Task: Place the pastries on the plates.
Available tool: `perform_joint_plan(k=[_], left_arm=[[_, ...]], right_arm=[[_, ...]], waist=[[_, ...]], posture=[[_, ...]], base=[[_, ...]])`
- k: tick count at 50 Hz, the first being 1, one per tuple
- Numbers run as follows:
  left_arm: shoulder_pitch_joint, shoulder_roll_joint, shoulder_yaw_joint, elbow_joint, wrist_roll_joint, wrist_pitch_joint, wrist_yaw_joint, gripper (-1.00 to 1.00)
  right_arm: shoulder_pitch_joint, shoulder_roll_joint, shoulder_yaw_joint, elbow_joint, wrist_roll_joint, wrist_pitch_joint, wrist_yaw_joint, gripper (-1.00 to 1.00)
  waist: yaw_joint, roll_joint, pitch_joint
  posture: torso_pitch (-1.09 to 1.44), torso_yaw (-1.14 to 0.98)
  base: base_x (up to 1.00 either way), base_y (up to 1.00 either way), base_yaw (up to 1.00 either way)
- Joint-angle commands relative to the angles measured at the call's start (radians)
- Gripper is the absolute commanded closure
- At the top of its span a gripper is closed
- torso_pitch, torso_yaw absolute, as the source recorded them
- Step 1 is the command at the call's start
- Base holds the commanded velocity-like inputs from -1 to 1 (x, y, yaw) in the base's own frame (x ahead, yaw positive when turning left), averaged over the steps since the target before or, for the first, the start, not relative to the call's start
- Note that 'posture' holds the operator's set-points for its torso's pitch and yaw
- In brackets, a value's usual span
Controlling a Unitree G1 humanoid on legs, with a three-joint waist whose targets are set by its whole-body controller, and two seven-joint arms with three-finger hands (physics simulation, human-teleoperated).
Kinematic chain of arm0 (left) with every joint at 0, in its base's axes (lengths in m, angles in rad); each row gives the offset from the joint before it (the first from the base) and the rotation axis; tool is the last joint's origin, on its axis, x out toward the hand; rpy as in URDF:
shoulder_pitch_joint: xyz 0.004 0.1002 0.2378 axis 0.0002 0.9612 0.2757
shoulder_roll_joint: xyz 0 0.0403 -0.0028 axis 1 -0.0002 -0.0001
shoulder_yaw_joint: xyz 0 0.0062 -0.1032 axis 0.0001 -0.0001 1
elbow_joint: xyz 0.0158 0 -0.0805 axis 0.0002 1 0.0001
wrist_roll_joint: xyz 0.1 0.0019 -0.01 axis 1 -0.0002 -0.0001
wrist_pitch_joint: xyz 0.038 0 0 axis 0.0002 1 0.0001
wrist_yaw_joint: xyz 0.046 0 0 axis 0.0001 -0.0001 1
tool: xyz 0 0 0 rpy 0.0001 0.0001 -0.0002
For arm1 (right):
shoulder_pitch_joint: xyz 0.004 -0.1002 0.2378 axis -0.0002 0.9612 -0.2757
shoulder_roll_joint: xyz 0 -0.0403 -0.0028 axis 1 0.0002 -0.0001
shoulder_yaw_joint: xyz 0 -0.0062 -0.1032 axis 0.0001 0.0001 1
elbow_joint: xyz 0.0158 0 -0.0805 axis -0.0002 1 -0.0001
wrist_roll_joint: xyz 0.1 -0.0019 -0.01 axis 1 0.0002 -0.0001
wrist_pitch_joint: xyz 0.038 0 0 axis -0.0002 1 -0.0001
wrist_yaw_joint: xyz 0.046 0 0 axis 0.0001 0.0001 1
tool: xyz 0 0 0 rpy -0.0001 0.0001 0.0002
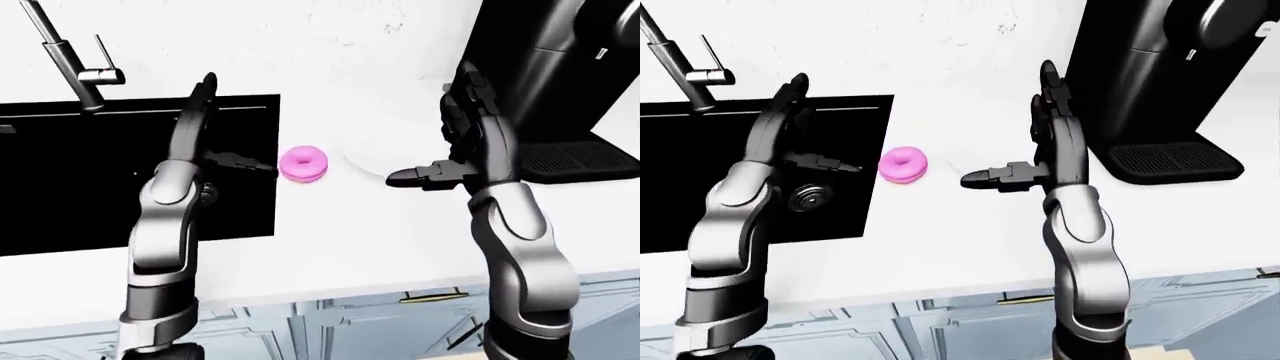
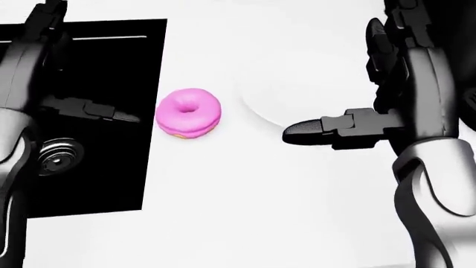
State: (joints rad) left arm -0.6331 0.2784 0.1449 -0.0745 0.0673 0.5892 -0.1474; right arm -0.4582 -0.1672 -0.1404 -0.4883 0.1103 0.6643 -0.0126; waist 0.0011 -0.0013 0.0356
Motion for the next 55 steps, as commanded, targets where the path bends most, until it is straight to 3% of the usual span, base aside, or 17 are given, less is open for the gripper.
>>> perform_joint_plan(k=[1, 11, 24, 28, 34, 55], left_arm=[[-0.071, 0.014, -0.011, 0.03, 0.026, -0.056, -0.022, -1.0], [-0.33, -0.004, -0.042, 0.582, 0.065, -0.313, -0.004, -1.0], [-0.642, -0.03, -0.059, 1.146, 0.097, -0.575, 0.051, -1.0], [-0.687, -0.038, -0.059, 1.227, 0.106, -0.613, 0.058, -1.0], [-0.71, -0.047, -0.065, 1.298, 0.145, -0.64, 0.064, -1.0], [-0.748, -0.06, -0.043, 1.373, 0.235, -0.614, 0.104, -1.0]], right_arm=[[-0.027, -0.01, -0.01, -0.038, 0.002, -0.023, 0.0, -1.0], [-0.031, -0.014, -0.012, -0.035, 0.004, -0.025, -0.002, -1.0], [0.01, -0.028, -0.044, -0.095, 0.033, 0.001, 0.005, -1.0], [0.014, -0.039, -0.057, -0.118, 0.047, 0.023, 0.007, -1.0], [-0.005, -0.031, -0.033, -0.076, 0.028, -0.006, -0.003, -1.0], [0.005, -0.03, -0.037, -0.069, 0.018, -0.025, 0.002, -1.0]], waist=[[-0.002, 0.003, -0.024], [0.005, -0.008, -0.024], [0.013, -0.024, -0.033], [0.012, -0.025, -0.036], [0.008, -0.023, -0.04], [0.006, -0.024, -0.054]], posture=[[0.0, 0.0], [0.0, 0.0], [0.0, 0.0], [0.0, 0.0], [0.0, 0.0], [0.0, 0.0]], base=[[0.0, 0.0, 0.0], [0.0, 0.0, 0.0], [0.0, 0.0, 0.0], [0.0, 0.0, 0.0], [0.0, 0.0, 0.0], [0.0, 0.0, 0.0]])
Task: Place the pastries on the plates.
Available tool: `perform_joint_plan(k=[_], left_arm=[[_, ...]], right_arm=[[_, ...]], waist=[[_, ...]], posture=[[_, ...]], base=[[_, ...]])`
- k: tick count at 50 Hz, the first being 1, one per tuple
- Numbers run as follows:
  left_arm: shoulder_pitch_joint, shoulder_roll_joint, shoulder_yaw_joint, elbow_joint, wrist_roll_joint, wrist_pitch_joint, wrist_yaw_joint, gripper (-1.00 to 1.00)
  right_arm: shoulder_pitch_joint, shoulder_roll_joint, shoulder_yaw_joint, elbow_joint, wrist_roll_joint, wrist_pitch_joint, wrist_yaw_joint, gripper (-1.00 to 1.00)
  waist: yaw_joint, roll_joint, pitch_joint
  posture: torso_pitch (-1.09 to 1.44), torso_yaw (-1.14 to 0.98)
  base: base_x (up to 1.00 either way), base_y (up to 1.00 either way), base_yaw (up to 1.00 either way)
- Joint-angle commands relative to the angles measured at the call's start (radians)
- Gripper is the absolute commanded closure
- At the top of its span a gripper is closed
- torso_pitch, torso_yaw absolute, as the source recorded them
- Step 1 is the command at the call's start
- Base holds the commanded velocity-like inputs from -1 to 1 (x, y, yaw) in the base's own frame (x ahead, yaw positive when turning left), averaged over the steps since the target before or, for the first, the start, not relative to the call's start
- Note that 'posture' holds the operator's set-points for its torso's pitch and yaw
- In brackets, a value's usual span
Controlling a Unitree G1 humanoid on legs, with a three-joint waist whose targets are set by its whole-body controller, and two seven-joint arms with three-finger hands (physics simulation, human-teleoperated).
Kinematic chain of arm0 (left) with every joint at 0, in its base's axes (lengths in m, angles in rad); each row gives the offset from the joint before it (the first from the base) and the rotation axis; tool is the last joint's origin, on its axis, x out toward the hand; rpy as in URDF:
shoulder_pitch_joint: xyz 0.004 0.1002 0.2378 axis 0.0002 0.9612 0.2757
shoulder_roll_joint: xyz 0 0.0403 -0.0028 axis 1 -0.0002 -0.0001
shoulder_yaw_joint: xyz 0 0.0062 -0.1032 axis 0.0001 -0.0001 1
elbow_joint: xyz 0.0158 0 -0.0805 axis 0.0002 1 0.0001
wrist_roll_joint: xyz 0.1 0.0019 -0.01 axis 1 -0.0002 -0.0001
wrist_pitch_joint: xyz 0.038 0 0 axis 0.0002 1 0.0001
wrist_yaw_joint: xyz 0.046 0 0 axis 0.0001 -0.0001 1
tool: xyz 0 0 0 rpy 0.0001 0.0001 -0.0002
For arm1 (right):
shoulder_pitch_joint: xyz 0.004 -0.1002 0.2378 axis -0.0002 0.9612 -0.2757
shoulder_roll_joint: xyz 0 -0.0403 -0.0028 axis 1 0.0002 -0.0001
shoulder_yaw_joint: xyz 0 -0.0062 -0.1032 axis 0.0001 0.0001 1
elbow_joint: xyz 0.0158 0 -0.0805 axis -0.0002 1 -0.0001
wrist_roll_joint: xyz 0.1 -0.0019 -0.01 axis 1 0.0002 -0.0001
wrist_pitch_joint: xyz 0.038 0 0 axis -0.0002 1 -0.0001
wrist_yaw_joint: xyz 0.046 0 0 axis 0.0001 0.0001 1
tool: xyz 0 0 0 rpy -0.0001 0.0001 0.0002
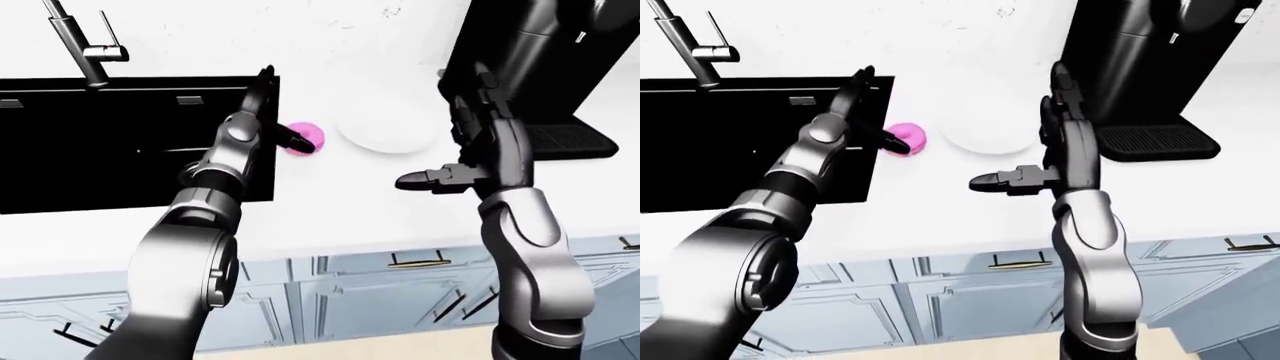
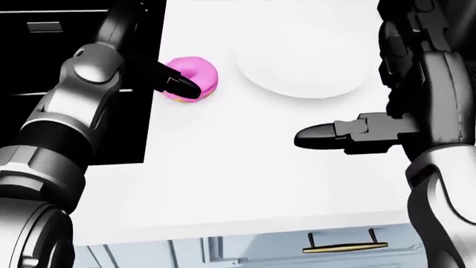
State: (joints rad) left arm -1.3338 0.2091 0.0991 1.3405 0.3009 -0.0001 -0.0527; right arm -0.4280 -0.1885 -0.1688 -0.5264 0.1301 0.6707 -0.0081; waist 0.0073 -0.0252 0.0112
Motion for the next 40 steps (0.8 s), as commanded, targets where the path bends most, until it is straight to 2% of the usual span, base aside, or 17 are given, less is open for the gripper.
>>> perform_joint_plan(k=[1, 9, 15, 29, 32, 34, 36, 37, 40], left_arm=[[-0.048, 0.009, 0.002, -0.04, 0.006, -0.026, 0.008, -1.0], [-0.032, -0.009, 0.003, -0.03, 0.032, -0.024, -0.007, -1.0], [-0.006, -0.017, -0.019, -0.031, 0.07, -0.009, -0.057, -1.0], [0.01, -0.036, -0.018, -0.026, 0.112, 0.004, -0.07, -1.0], [0.011, -0.04, -0.018, -0.024, 0.116, 0.003, -0.068, -0.81], [0.015, -0.043, -0.021, -0.024, 0.122, 0.003, -0.073, -0.55], [0.019, -0.045, -0.024, -0.023, 0.131, 0.006, -0.074, -0.48], [0.02, -0.045, -0.025, -0.023, 0.133, 0.007, -0.073, -0.35], [0.021, -0.048, -0.026, -0.023, 0.14, 0.009, -0.079, -0.23]], right_arm=[[-0.024, -0.009, -0.01, -0.03, -0.002, -0.032, -0.002, -1.0], [-0.013, -0.019, -0.026, -0.073, 0.012, 0.003, 0.003, -1.0], [-0.018, -0.02, -0.023, -0.069, 0.012, 0.003, 0.001, -1.0], [-0.02, -0.024, -0.03, -0.078, 0.016, 0.013, 0.002, -1.0], [-0.017, -0.022, -0.025, -0.072, 0.013, 0.004, 0.0, -1.0], [-0.017, -0.021, -0.026, -0.07, 0.013, 0.002, -0.001, -1.0], [-0.015, -0.021, -0.025, -0.067, 0.012, -0.002, -0.001, -1.0], [-0.013, -0.02, -0.025, -0.067, 0.011, -0.005, -0.002, -1.0], [-0.012, -0.017, -0.021, -0.061, 0.008, -0.013, -0.003, -1.0]], waist=[[-0.001, 0.0, -0.03], [0.0, 0.0, -0.032], [-0.002, 0.0, -0.033], [-0.003, -0.002, -0.028], [-0.002, -0.002, -0.026], [-0.003, -0.003, -0.025], [-0.002, -0.003, -0.024], [-0.002, -0.003, -0.024], [-0.001, -0.003, -0.024]], posture=[[0.0, 0.0], [0.0, 0.0], [0.0, 0.0], [0.0, 0.0], [0.0, 0.0], [0.0, 0.0], [0.0, 0.0], [0.0, 0.0], [0.0, 0.0]], base=[[0.0, 0.0, 0.0], [0.0, 0.0, 0.0], [0.0, 0.0, 0.0], [0.0, 0.0, 0.0], [0.0, 0.0, 0.0], [0.0, 0.0, 0.0], [0.0, 0.0, 0.0], [0.0, 0.0, 0.0], [0.0, 0.0, 0.0]])
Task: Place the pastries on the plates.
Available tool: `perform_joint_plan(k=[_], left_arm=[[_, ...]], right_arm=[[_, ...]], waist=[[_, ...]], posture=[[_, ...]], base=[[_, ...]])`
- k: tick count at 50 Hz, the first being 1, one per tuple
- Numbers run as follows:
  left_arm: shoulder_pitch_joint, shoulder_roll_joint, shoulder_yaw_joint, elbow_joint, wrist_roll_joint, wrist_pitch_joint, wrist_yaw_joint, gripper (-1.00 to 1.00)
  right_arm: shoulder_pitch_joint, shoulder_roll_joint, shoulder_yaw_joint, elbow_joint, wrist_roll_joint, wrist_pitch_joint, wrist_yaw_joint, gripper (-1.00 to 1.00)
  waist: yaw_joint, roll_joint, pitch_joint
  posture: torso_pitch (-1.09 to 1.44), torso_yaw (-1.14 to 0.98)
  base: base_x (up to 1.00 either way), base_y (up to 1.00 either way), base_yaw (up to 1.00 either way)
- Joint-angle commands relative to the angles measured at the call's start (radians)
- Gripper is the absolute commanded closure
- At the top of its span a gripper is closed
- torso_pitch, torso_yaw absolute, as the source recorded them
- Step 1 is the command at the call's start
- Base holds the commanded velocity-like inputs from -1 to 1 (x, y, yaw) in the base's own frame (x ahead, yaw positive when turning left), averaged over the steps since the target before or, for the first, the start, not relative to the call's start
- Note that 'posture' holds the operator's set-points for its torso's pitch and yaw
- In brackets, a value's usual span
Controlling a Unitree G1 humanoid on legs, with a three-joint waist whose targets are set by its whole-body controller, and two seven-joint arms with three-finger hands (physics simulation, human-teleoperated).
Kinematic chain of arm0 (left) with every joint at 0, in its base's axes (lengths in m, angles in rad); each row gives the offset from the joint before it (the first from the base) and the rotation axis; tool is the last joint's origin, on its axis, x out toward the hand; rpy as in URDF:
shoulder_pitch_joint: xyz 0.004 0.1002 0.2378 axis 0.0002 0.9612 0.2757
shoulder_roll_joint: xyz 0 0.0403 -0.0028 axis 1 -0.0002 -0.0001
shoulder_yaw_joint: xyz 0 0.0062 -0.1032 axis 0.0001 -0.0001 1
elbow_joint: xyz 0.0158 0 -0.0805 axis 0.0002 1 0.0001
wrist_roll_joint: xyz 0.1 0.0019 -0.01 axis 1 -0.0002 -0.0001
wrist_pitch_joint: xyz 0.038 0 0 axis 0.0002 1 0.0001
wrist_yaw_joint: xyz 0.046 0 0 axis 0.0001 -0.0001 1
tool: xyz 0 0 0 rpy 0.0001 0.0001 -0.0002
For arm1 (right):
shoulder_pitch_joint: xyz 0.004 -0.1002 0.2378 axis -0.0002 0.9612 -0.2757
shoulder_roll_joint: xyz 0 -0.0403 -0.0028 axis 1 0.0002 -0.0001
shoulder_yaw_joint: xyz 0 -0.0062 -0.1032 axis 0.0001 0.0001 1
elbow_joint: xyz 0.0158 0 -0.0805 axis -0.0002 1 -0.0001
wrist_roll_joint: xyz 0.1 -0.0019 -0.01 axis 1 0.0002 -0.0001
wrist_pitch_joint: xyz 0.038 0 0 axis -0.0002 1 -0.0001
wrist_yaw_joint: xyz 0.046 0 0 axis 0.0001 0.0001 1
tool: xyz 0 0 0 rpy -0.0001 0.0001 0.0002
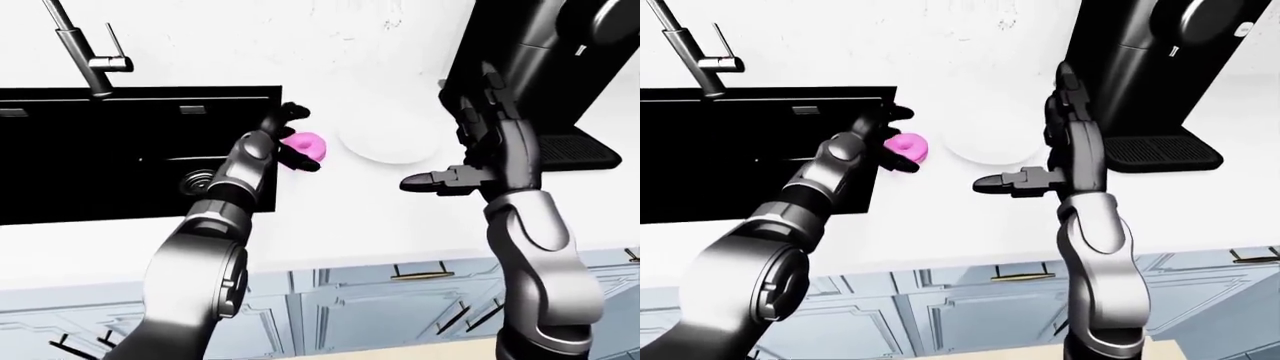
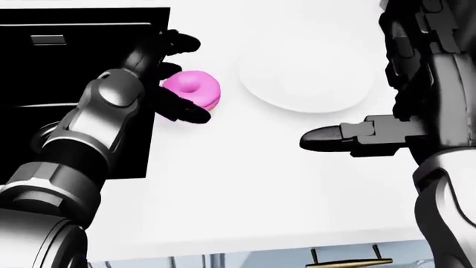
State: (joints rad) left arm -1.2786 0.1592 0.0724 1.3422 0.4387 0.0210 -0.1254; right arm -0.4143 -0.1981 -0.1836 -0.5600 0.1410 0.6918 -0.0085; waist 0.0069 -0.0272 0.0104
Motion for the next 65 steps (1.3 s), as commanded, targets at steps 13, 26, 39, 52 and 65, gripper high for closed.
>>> perform_joint_plan(k=[13, 26, 39, 52, 65], left_arm=[[-0.035, -0.004, -0.007, -0.024, 0.036, -0.008, -0.01, 0.55], [-0.237, -0.004, 0.027, -0.019, 0.001, 0.0, 0.053, 1.0], [-0.327, -0.017, 0.037, -0.003, 0.002, -0.021, 0.069, 1.0], [-0.347, -0.025, 0.043, 0.0, 0.037, -0.018, 0.087, 1.0], [-0.335, -0.03, 0.045, 0.003, 0.055, -0.021, 0.098, 1.0]], right_arm=[[-0.03, -0.017, -0.018, -0.045, 0.005, -0.014, -0.001, -1.0], [0.006, -0.03, -0.059, -0.105, 0.043, 0.004, -0.007, -1.0], [-0.027, -0.064, -0.109, -0.207, 0.102, 0.114, -0.035, -1.0], [-0.034, -0.105, -0.152, -0.306, 0.19, 0.199, -0.092, -1.0], [0.001, -0.121, -0.179, -0.334, 0.218, 0.201, -0.103, -1.0]], waist=[[0.002, -0.003, -0.027], [0.003, -0.013, -0.019], [0.002, -0.014, -0.016], [-0.022, -0.022, -0.008], [-0.059, -0.022, -0.009]], posture=[[0.0, 0.0], [0.0, 0.0], [0.0, -0.01], [0.0, -0.08], [0.0, -0.14]], base=[[0.0, 0.0, 0.0], [0.0, 0.0, 0.0], [0.0, 0.0, 0.0], [0.0, 0.0, 0.0], [0.0, 0.0, 0.0]])
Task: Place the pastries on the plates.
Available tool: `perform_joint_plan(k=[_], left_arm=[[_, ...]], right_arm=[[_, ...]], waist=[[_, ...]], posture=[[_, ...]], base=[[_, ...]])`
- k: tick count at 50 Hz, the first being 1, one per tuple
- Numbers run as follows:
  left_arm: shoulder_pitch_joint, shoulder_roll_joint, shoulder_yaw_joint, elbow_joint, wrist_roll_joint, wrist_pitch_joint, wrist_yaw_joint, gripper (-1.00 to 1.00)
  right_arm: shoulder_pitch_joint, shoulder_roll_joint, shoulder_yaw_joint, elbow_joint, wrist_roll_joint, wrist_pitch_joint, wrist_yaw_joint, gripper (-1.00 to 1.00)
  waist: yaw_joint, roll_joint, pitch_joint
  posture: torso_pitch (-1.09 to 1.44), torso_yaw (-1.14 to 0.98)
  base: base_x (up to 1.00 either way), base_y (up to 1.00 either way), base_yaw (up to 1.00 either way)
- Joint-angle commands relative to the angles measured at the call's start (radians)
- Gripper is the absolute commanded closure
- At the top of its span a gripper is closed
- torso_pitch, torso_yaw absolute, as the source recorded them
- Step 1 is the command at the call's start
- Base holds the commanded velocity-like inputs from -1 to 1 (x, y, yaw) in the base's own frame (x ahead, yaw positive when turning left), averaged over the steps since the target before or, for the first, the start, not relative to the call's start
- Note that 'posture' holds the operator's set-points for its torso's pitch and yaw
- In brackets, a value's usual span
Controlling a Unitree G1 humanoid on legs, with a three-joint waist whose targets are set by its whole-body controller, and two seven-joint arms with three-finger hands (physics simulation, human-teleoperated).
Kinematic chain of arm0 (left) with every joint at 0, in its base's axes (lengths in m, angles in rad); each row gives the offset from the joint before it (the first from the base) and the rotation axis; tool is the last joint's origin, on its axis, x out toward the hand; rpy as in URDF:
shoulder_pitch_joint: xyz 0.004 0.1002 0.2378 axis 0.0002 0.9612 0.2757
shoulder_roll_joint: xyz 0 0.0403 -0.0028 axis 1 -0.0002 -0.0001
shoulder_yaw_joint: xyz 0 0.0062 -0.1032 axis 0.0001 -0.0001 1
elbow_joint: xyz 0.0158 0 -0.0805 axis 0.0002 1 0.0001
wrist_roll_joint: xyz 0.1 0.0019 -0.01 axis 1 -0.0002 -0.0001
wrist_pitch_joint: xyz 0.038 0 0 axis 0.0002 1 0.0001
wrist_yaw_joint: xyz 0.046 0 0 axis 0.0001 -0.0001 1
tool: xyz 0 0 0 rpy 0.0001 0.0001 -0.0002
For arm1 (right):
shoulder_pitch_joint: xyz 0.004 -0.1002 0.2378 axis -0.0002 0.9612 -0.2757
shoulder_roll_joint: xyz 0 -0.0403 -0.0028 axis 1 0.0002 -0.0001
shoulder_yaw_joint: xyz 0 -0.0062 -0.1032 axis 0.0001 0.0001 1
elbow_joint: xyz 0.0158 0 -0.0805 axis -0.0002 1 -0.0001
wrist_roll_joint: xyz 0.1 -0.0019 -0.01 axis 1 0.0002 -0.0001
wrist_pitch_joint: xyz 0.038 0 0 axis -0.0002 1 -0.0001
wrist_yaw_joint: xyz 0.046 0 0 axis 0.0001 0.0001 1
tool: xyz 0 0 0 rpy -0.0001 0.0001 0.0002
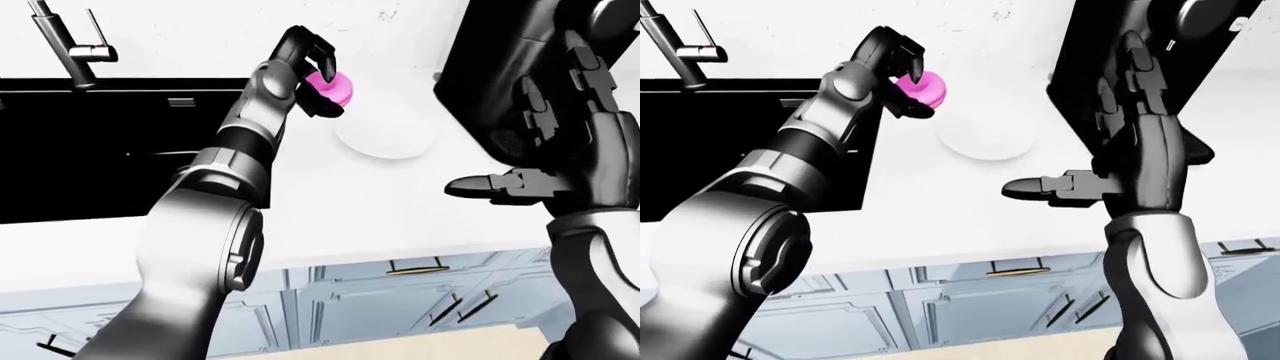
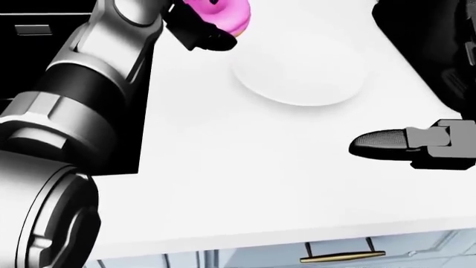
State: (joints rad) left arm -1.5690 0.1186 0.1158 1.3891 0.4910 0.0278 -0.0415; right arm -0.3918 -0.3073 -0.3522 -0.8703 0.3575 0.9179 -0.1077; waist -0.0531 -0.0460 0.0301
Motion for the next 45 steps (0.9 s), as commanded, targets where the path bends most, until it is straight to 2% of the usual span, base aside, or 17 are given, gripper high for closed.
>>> perform_joint_plan(k=[1, 19, 45], left_arm=[[-0.043, 0.012, 0.005, -0.044, 0.001, -0.027, 0.016, 1.0], [-0.035, 0.018, 0.008, -0.042, 0.014, -0.026, 0.021, 1.0], [-0.006, 0.022, 0.022, -0.037, 0.022, -0.029, 0.046, 1.0]], right_arm=[[-0.021, -0.014, -0.011, -0.025, 0.003, -0.023, -0.005, -1.0], [-0.038, -0.033, -0.021, -0.039, 0.027, 0.01, -0.024, -1.0], [-0.002, -0.027, -0.03, -0.058, 0.023, 0.003, -0.016, -1.0]], waist=[[-0.003, -0.003, -0.029], [-0.088, 0.002, -0.037], [-0.278, -0.016, -0.06]], posture=[[0.0, -0.15], [0.0, -0.24], [0.0, -0.37]], base=[[0.0, 0.0, 0.0], [0.0, 0.0, 0.0], [0.0, 0.0, 0.0]])
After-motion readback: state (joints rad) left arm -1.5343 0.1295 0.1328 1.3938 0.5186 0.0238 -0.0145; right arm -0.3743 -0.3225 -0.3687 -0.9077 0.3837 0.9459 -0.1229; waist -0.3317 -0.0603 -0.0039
